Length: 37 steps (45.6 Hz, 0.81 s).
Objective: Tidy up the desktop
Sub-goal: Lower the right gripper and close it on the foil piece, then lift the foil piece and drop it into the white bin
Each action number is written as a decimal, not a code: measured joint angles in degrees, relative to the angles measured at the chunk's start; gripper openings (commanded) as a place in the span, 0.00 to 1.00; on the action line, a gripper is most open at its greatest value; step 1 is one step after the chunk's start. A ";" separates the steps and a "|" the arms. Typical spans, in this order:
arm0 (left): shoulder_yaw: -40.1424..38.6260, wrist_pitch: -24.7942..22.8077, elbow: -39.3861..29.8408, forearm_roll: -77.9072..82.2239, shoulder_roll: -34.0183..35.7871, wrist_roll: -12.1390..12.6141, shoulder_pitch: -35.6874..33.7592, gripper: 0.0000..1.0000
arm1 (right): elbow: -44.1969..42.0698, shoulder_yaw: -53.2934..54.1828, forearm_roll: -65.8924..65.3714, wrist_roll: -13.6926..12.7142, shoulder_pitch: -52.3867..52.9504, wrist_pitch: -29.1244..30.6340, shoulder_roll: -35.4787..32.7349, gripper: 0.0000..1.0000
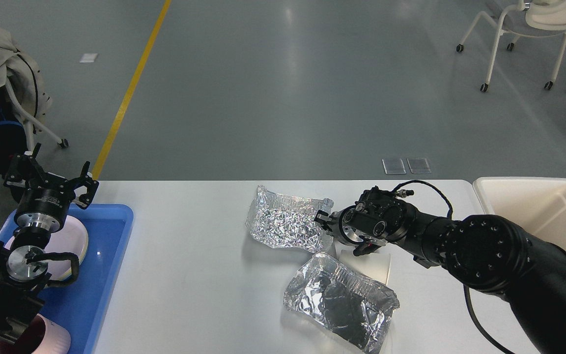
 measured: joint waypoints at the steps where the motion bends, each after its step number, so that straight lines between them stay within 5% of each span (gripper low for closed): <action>1: 0.00 0.00 0.00 0.00 0.00 0.00 0.00 0.98 | 0.03 0.00 0.00 -0.01 0.01 0.00 0.00 0.00; 14: 0.00 0.00 0.00 0.00 -0.01 0.00 0.00 0.98 | 3.12 -0.09 0.20 -0.14 2.61 0.05 -0.62 0.00; 25: 0.00 0.00 0.00 0.00 -0.02 0.00 -0.01 0.98 | 14.56 -0.77 0.38 -2.24 15.67 1.73 -6.14 0.00; 37: 0.00 0.00 0.00 0.00 0.00 0.00 -0.01 0.98 | 32.14 -6.17 0.32 -2.60 38.68 17.67 -16.47 0.00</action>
